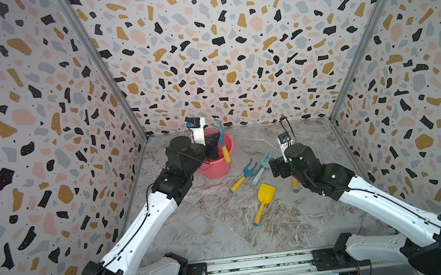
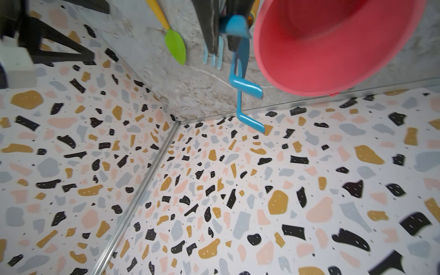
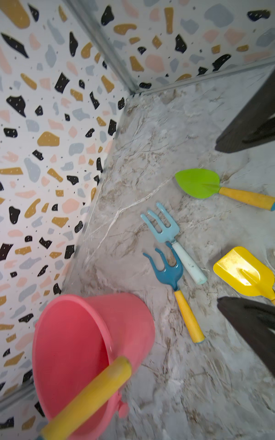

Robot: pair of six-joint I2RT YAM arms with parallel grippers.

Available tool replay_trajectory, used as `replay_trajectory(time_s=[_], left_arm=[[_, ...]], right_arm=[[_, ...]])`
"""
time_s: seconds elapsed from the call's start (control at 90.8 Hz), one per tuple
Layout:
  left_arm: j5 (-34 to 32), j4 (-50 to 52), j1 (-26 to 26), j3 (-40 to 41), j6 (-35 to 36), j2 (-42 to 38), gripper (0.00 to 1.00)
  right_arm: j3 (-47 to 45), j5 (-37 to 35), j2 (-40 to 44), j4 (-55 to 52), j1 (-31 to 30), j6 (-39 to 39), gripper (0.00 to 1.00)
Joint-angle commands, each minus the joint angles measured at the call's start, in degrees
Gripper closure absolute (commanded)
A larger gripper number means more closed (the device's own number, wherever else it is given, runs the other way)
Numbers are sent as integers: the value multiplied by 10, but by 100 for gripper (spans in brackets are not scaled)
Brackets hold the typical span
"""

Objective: Organize the gardening tools
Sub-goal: Place the gardening tool in the container.

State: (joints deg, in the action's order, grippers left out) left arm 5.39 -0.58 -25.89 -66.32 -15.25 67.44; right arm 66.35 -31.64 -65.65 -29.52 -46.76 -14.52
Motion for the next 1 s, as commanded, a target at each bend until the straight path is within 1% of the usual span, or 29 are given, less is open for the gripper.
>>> replay_trajectory(time_s=[0.0, 0.11, 0.187, 0.407, 0.584, 0.705, 0.991], left_arm=[[-78, -41, -1, -50, 92, 10, 100], [-95, -34, -1, -86, 123, 34, 100], [-103, -32, -1, -102, 137, 50, 100], [-114, -66, 2, -98, 155, 91, 100], [-100, -110, 5, -74, 132, 126, 100], [-88, -139, 4, -50, 99, 144, 100], [-70, -209, 5, 13, 28, 179, 100]], right_arm=[[-8, -56, 17, -41, 6, -48, 0], [-6, -70, 16, -62, 17, -68, 0], [-7, -65, 14, -78, 30, -86, 0], [-8, -46, -4, -132, 68, -133, 0], [-20, -44, -7, -152, 89, -159, 0], [-31, -35, -9, -158, 102, -167, 0], [-69, 33, -17, -164, 149, -191, 2]])
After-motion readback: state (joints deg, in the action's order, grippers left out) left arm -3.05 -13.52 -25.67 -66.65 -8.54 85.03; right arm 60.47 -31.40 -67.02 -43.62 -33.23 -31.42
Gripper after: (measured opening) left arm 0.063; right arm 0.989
